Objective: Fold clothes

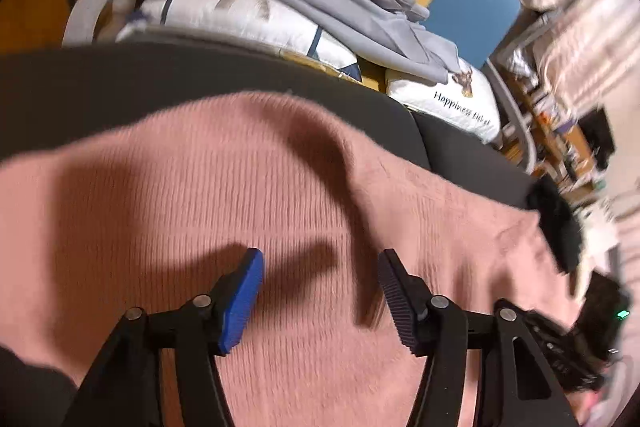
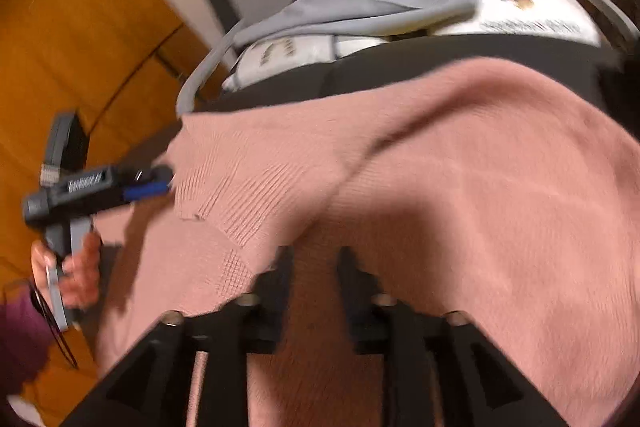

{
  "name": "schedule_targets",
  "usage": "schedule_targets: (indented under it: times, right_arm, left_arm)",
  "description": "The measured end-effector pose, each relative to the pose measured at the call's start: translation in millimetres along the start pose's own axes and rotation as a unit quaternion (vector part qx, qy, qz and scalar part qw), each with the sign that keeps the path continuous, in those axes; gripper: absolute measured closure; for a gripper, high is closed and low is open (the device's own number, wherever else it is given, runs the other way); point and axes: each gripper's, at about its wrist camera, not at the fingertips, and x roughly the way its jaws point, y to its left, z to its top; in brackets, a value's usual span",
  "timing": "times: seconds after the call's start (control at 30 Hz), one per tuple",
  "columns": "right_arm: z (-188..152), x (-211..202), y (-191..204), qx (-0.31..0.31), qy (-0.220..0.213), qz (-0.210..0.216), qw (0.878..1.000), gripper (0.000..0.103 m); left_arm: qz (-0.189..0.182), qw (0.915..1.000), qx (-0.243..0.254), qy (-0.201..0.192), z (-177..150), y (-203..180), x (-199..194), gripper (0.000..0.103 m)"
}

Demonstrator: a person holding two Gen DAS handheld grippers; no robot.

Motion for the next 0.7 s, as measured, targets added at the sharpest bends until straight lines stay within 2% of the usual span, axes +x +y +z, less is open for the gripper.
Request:
schedule_targets:
  times: [0.07, 0.17, 0.23, 0.33, 0.43, 0.47, 0.5, 0.53, 0.57, 0.6, 0.63, 0.7]
  right_arm:
    - [-2, -10, -6, 0.037, -0.013, 0.012, 0.999, 0.076]
    - [-1, -17, -13, 0.086, -0.032, 0.05, 0.994, 0.076]
    - [4, -9, -14, 0.119, -0.032, 0.069, 0.99, 0.074]
    - [9, 17, -14, 0.162, -0.01, 0.072, 0.984, 0.073]
    - [13, 32, -7, 0.168, -0.01, 0.076, 0.983, 0.074]
    - [14, 36, -5, 0.167, -0.013, 0.076, 0.983, 0.077]
    - [15, 39, -2, 0.165, -0.015, 0.077, 0.983, 0.096]
    - [19, 40, 1, 0.155, -0.012, 0.066, 0.986, 0.098]
    - [23, 40, 3, 0.144, -0.009, 0.054, 0.988, 0.098]
    - [29, 32, 5, 0.131, -0.022, 0.042, 0.99, 0.098]
    - [34, 23, 4, 0.12, -0.039, 0.032, 0.991, 0.098]
    - [40, 10, -1, 0.109, -0.063, 0.021, 0.992, 0.098]
  left_arm:
    - [-0.014, 0.9995, -0.028, 0.001, -2, 4, -5, 0.026]
    - [-0.021, 0.9988, -0.044, 0.01, 1, -1, -1, 0.023]
    - [0.001, 0.9996, -0.022, 0.018, 2, -14, 9, 0.02]
    - [0.041, 0.9986, 0.018, 0.028, 3, -35, 26, 0.019]
    - [0.066, 0.9965, 0.048, 0.018, 1, -52, 32, 0.021]
    - [0.082, 0.9947, 0.061, 0.012, -2, -57, 33, 0.038]
    - [0.099, 0.9922, 0.075, 0.005, -5, -62, 34, 0.053]
    - [0.1, 0.9911, 0.088, 0.003, -9, -67, 33, 0.073]
    - [0.086, 0.9921, 0.091, 0.004, -12, -69, 31, 0.088]
    - [0.068, 0.9936, 0.09, 0.006, -16, -70, 28, 0.094]
    - [0.054, 0.9949, 0.086, 0.006, -20, -70, 25, 0.096]
    - [0.051, 0.9957, 0.076, -0.003, -26, -66, 23, 0.096]
